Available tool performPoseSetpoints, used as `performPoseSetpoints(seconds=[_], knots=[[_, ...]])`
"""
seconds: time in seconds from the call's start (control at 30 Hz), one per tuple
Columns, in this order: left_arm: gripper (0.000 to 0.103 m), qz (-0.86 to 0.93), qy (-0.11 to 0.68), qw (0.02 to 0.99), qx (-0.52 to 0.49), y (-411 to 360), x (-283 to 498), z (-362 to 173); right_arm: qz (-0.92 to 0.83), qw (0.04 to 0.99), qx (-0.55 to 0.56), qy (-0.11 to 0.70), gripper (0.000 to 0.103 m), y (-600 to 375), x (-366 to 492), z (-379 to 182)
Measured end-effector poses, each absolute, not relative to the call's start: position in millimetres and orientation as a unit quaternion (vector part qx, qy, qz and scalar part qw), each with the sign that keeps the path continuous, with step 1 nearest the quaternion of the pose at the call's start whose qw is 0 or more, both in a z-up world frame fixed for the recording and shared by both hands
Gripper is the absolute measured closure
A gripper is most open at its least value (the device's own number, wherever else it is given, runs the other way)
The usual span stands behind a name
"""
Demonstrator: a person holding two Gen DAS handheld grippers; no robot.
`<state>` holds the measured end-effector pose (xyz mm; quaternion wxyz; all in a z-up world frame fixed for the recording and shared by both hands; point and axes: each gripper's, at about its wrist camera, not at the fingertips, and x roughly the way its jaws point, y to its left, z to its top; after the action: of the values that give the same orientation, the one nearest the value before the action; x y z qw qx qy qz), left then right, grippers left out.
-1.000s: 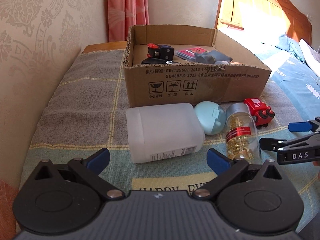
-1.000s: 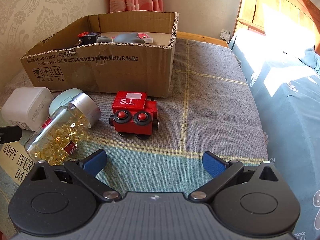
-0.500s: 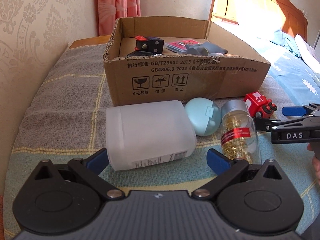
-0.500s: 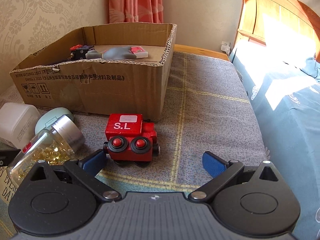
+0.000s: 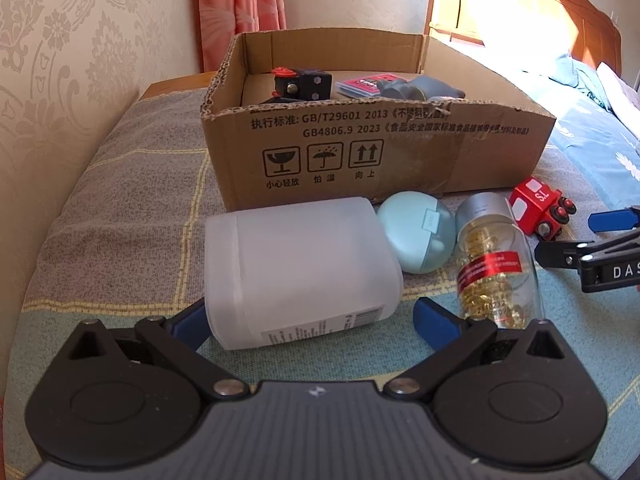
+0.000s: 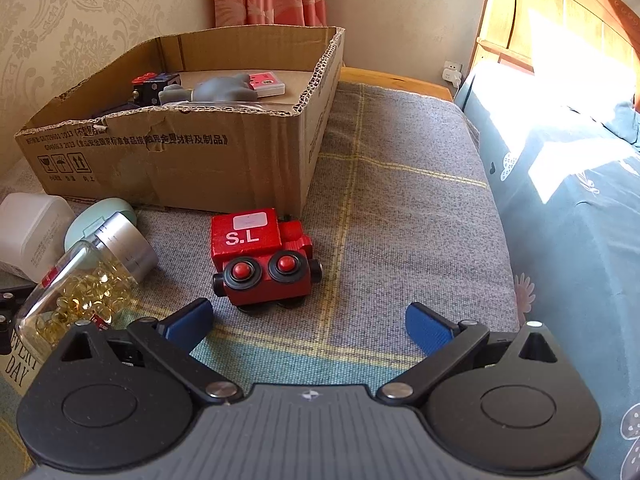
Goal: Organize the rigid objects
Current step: 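Move the right tool to the red S.L toy train while the left tool approaches the white plastic bottle, then close the right gripper on the red train while the left gripper closes on the white bottle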
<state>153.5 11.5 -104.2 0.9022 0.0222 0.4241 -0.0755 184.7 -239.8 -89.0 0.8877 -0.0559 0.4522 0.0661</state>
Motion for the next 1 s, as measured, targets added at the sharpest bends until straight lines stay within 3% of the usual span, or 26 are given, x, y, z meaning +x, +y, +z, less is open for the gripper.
performPoseSetpoints(seconds=[1.0], knots=[[0.0,-0.031,0.421,0.907,0.01,34.4,166.5,-108.1,0.132,0.867,-0.092,0.471,0.0,-248.5,220.4,-88.4]])
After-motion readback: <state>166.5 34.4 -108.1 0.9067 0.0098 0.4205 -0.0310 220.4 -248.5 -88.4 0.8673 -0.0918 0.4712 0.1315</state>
